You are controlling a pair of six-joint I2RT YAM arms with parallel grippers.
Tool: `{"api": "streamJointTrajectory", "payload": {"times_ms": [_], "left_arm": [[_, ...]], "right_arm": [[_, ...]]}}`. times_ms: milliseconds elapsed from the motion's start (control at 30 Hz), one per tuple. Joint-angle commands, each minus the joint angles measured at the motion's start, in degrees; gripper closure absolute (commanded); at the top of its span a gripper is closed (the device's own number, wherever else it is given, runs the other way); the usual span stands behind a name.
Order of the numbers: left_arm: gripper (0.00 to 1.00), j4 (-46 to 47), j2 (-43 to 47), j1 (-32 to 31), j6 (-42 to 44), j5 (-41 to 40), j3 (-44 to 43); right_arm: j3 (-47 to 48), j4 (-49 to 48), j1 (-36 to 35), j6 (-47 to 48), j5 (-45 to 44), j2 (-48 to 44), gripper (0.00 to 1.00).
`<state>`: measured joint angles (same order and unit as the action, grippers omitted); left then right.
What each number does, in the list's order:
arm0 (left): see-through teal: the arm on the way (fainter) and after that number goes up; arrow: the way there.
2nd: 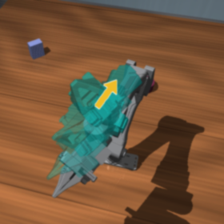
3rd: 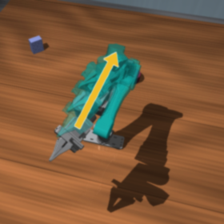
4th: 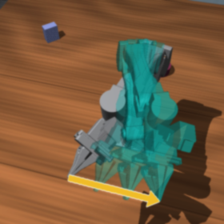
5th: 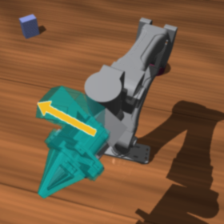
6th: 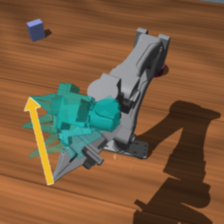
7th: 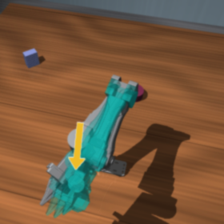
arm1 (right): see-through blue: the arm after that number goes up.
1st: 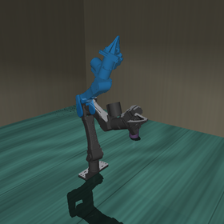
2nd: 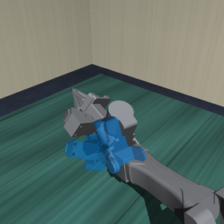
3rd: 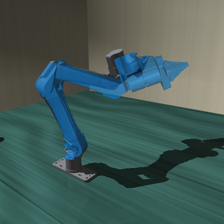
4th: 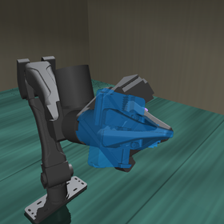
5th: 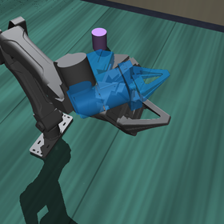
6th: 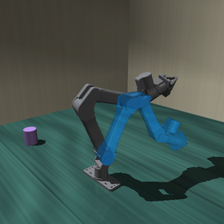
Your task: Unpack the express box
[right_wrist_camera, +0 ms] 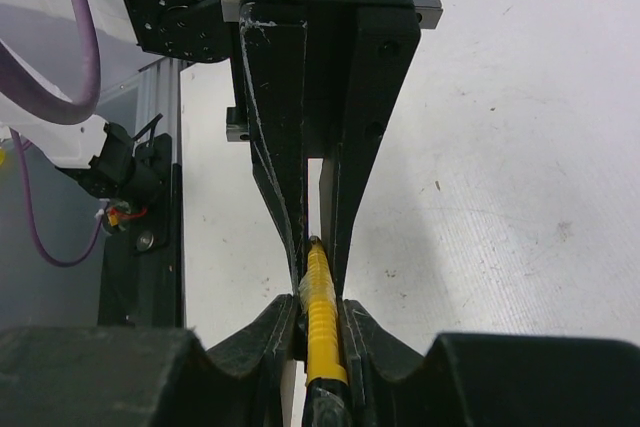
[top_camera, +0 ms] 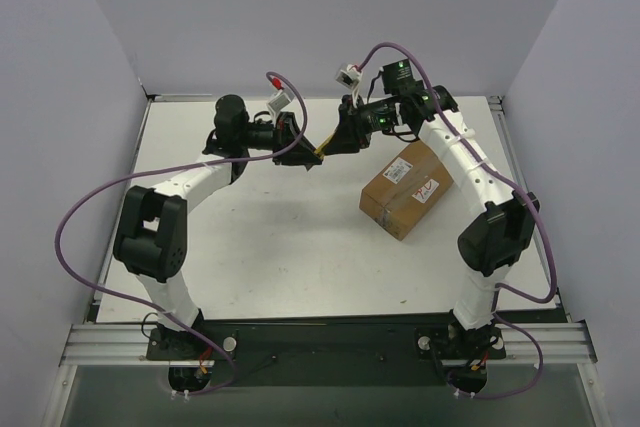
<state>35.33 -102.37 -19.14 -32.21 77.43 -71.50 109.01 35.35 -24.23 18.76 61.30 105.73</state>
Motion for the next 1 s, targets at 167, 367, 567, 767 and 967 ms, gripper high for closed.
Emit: {"api": "streamJointTrajectory", "payload": {"times_ms": [167, 367, 567, 767, 967], "left_arm": [[1.00, 3.16, -1.26, -0.64, -2.33, -0.08, -3.20], [1.00, 4.04, -1.61, -0.64, -3.12, -0.70, -3.20], [1.00, 3.44, -1.70, -0.20, -2.35, -3.33, -3.56], [0.71, -23.67, 0.85, 2.00, 19.50, -20.23, -6.61], [0.66, -35.24, 0.86, 1.47, 28.52, -30.84, -8.12]], "right_arm": [[2.08, -0.46, -2.05, 0.40, 0.66, -0.79, 0.67], [2.52, -1.16, -2.05, -0.66, 1.37, 0.00, 0.77], [2.52, -1.43, -1.96, -1.09, -3.25, 0.00, 1.00], [1.82, -3.18, 2.95, -7.07, -21.64, -3.86, 1.00], [-6.58, -10.17, 9.45, -7.16, -46.31, -11.06, 1.00]]}}
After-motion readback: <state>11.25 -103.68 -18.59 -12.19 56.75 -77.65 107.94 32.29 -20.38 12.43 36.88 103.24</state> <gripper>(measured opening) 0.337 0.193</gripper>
